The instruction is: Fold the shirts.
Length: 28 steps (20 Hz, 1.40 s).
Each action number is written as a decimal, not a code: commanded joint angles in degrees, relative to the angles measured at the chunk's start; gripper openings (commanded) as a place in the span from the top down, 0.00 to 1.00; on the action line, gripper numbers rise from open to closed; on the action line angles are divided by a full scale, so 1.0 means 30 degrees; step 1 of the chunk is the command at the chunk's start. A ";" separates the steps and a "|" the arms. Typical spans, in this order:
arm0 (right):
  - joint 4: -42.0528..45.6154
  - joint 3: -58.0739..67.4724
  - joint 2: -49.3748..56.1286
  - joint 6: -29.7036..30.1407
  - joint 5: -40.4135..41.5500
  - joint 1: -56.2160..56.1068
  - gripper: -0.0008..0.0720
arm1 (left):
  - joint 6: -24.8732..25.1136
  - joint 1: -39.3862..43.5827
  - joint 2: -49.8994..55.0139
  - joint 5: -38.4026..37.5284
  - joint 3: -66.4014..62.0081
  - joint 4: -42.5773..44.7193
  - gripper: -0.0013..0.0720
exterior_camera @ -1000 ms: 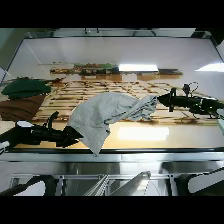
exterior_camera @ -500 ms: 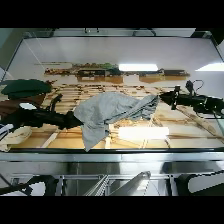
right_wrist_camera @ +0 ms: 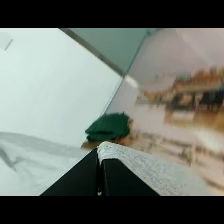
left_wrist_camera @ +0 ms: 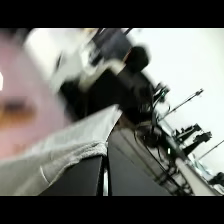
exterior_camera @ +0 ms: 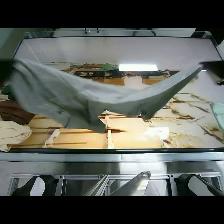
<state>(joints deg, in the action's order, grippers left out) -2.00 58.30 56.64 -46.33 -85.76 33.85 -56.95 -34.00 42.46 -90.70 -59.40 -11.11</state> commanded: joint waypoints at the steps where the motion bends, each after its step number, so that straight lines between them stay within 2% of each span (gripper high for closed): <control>1: -0.1902 0.1275 -0.7191 0.0889 0.2426 0.1821 0.97 | -0.0787 -0.3643 -0.2259 -0.1035 -0.4350 -0.7162 0.95; 3: -0.0663 0.3257 -0.9194 0.0867 0.4707 0.2011 0.97 | -0.1836 -0.3978 -0.1494 -0.1341 -0.6382 -0.7133 0.95; 6: 0.3147 0.6484 -0.9770 0.0357 0.7504 0.2018 0.97 | -0.2630 -0.2222 0.0867 -0.1719 -0.8349 -0.6907 0.95; 8: 0.5421 0.6914 -0.9194 -0.0772 0.8437 0.2018 0.97 | -0.3155 -0.1515 0.2900 -0.2382 -0.9173 -0.4575 0.95; 9: 0.5799 0.6863 -0.8371 -0.1209 0.7730 0.2018 0.97 | -0.3483 -0.1020 0.3927 -0.2397 -0.9194 -0.2652 0.95; 11: 0.5748 0.6105 -0.6237 -0.1836 0.5974 0.1821 0.97 | -0.3628 0.0510 0.5938 -0.2339 -0.8626 0.0095 0.95; 13: 0.5829 0.4284 -0.3956 -0.2004 0.5741 0.0940 0.97 | -0.3439 0.2208 0.8021 -0.2273 -0.7643 0.1625 0.96; 15: 0.5814 0.2047 -0.1355 -0.1632 0.6288 -0.0270 0.97 | -0.2987 0.4014 1.0666 -0.1727 -0.7227 0.3679 0.96; 17: 0.5807 0.0262 0.2047 -0.0831 0.8043 -0.1843 0.97 | -0.2346 0.5428 1.4127 -0.1129 -0.7614 0.5231 0.96; 20: 0.4685 -0.0131 0.7883 0.1093 1.0491 -0.3730 0.97 | -0.2331 0.6710 2.0079 -0.0546 -1.0112 0.5850 0.97; 24: -0.0699 0.1260 1.4265 0.4058 1.0877 -0.3985 0.97 | -0.3177 0.7766 2.6957 0.0204 -1.5708 0.6601 0.98; 26: -0.1282 0.2696 1.6021 0.4226 1.0448 -0.3847 0.97 | -0.4109 0.7992 2.8815 0.0940 -1.8520 0.8437 0.99; 28: -0.1355 0.4044 1.6626 0.4007 1.0433 -0.3679 0.97 | -0.4488 0.7883 2.9587 0.1151 -2.0458 0.8859 0.99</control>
<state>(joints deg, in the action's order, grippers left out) -1.69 65.69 100.20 -36.25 -54.28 22.68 -67.92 -10.98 124.36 -89.43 -111.55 11.16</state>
